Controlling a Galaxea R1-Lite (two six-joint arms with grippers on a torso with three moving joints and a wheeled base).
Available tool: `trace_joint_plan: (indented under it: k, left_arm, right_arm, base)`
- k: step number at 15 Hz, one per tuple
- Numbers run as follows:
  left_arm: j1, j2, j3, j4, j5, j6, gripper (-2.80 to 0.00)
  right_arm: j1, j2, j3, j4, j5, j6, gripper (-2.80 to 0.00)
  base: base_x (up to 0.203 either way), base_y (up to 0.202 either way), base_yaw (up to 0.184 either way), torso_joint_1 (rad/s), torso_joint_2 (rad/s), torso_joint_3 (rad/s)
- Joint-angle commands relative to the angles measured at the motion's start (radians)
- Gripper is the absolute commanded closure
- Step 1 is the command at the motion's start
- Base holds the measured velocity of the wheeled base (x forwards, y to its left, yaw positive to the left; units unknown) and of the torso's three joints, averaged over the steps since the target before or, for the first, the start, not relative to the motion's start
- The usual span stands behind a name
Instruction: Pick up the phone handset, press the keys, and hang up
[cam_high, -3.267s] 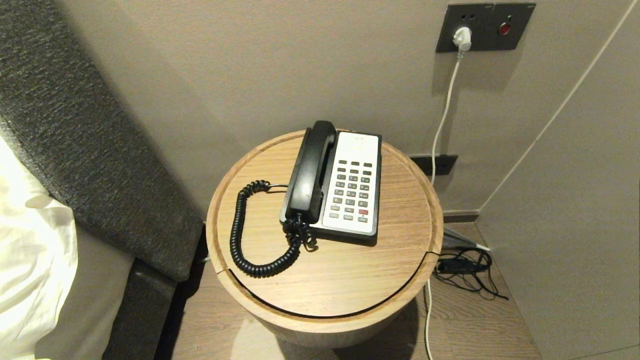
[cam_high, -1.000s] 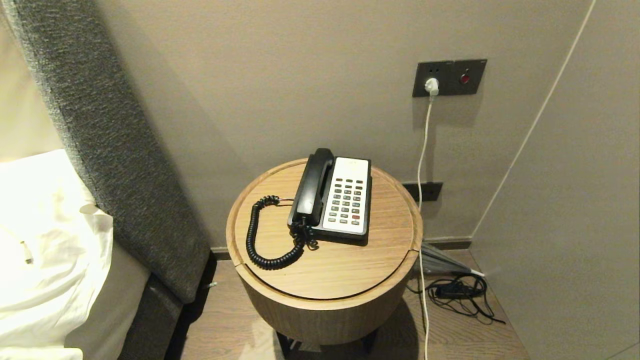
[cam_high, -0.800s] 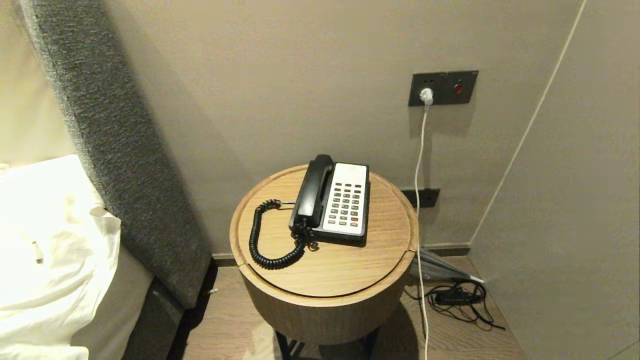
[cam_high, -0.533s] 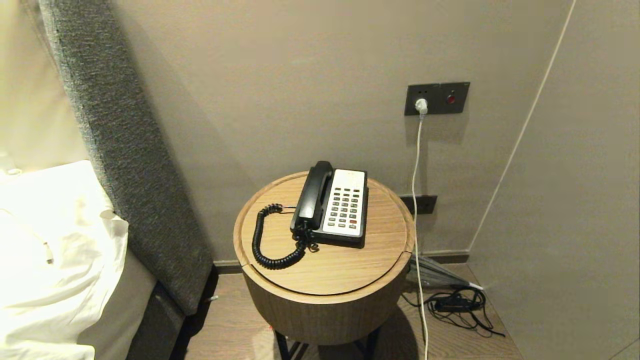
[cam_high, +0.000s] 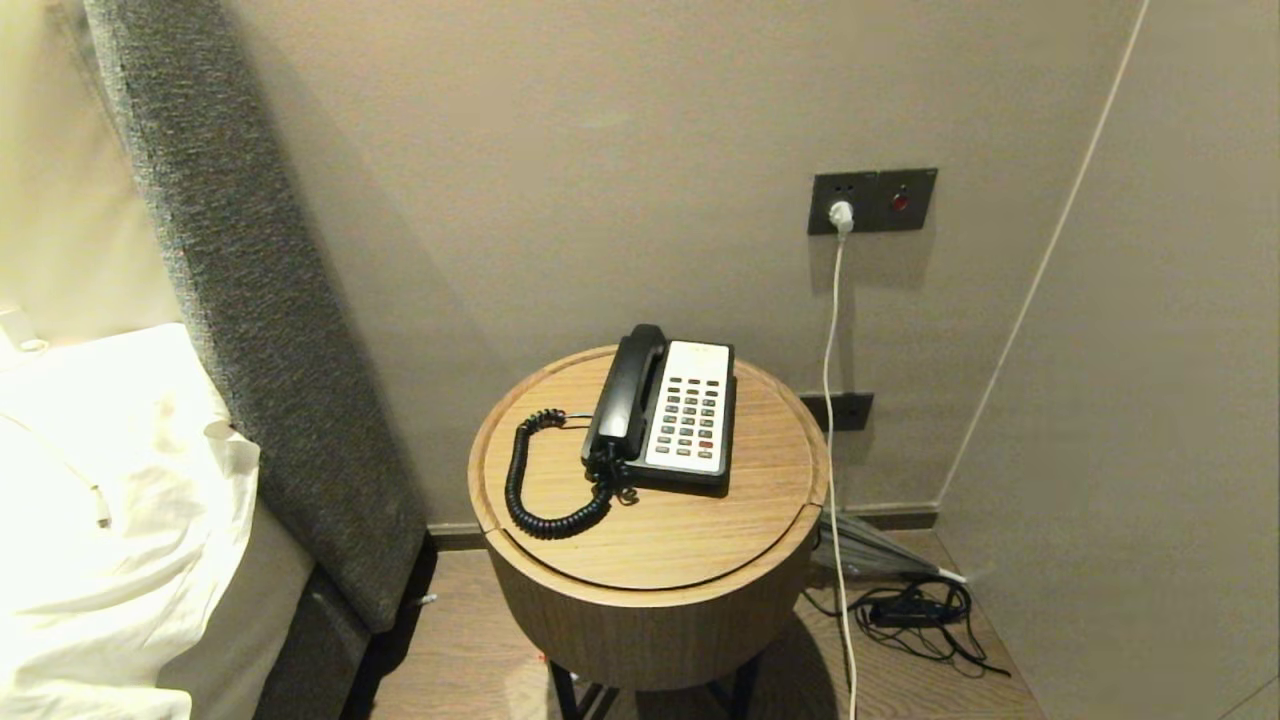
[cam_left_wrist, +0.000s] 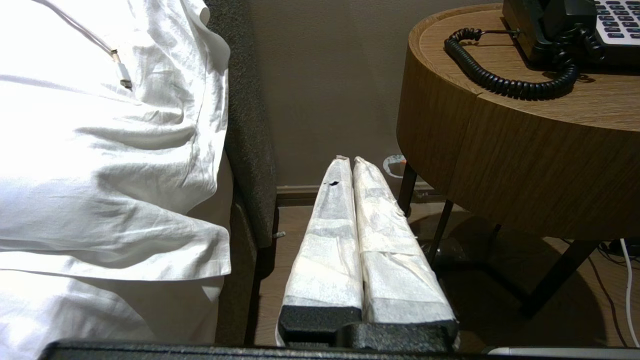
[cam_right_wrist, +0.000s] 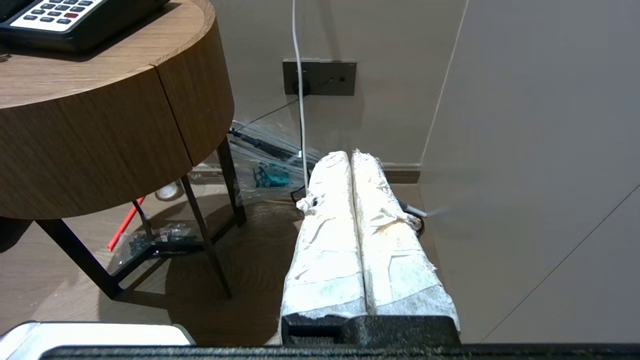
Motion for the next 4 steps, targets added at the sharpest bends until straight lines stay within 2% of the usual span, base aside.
trace_joint_plan:
  k: [1,4]
  left_arm:
    - [0.0,0.002,0.0,0.0,0.0,0.001,0.0]
    - [0.0,0.002,0.001,-0.001,0.0,0.001,0.0]
  right_arm:
    - [0.0,0.002,0.0,0.0,-0.001,-0.001,0.0]
    - [0.0,0.002,0.0,0.0,0.001,-0.001,0.0]
  base:
    - [0.0,0.0,0.0,0.0,0.0,0.0]
    - [0.0,0.0,0.0,0.0,0.0,0.0]
